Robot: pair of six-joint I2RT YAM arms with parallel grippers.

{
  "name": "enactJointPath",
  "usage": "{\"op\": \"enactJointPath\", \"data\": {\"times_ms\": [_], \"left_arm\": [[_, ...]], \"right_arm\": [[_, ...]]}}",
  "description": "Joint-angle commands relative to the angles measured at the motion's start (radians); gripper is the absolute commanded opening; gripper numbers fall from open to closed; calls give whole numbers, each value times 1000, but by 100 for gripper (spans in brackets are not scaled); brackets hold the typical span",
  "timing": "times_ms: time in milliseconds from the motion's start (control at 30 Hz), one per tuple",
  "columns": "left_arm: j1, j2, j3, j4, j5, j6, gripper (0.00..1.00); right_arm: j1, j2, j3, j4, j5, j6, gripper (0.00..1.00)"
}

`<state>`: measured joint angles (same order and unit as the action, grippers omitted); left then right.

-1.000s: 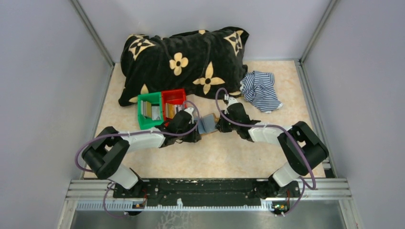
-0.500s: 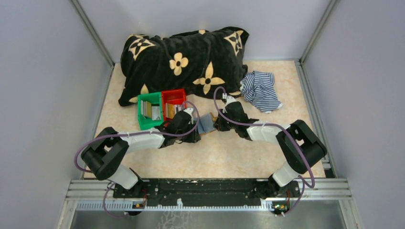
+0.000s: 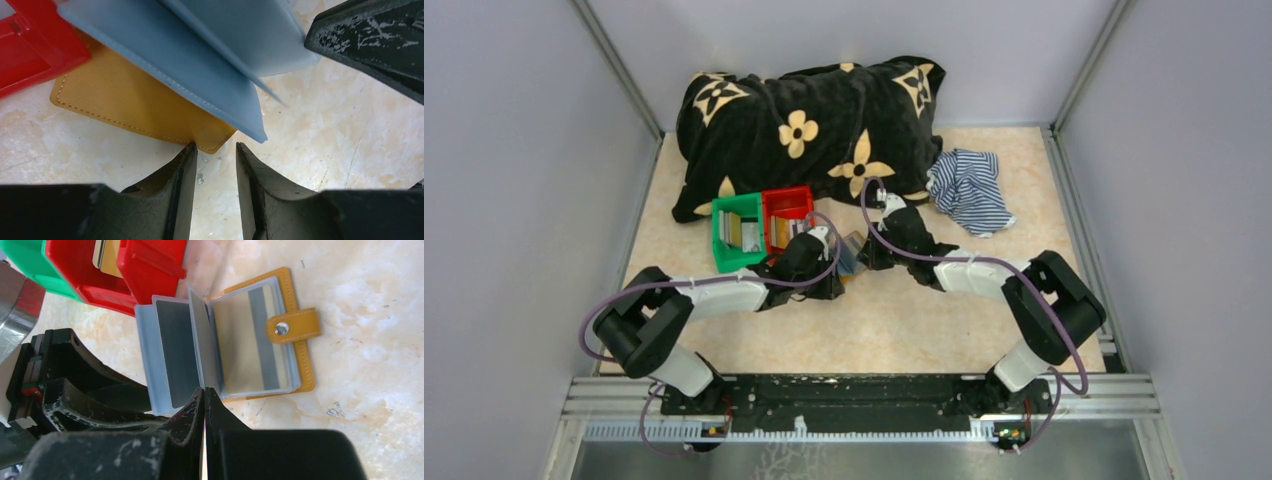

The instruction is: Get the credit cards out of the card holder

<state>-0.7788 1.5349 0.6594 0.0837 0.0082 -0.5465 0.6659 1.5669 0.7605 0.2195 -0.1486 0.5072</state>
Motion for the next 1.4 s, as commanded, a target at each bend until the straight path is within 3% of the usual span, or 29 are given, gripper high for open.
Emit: {"op": "enactJointPath", "data": {"times_ms": [0,233,367,600,800,933,1100,1367], "left_arm": [[-2,18,-31,-58,6,2,41],[-2,-21,-27,-87,15,11,41],[-22,-143,24,-186,40,40,40],[-43,-345,77,-311,-55,68,40],[-35,-292,68,-249,-123,39,39],[-22,-231,47,-158,-92,9,39],[-19,-179,37,-87,-82,6,38],[-13,-224,5,-121,-103,14,38]], "right_arm": [[32,42,40,-6,-14,-9,0],[50,73,61,3,-18,-7,0],[51,109,65,5,-20,-9,0],[51,98,57,25,-38,5,0],[49,-14,64,-11,-19,-1,0],[19,-33,91,-42,-2,-13,0],[-25,74,209,-98,12,-61,0],[-62,341,493,-137,153,-158,0]]}}
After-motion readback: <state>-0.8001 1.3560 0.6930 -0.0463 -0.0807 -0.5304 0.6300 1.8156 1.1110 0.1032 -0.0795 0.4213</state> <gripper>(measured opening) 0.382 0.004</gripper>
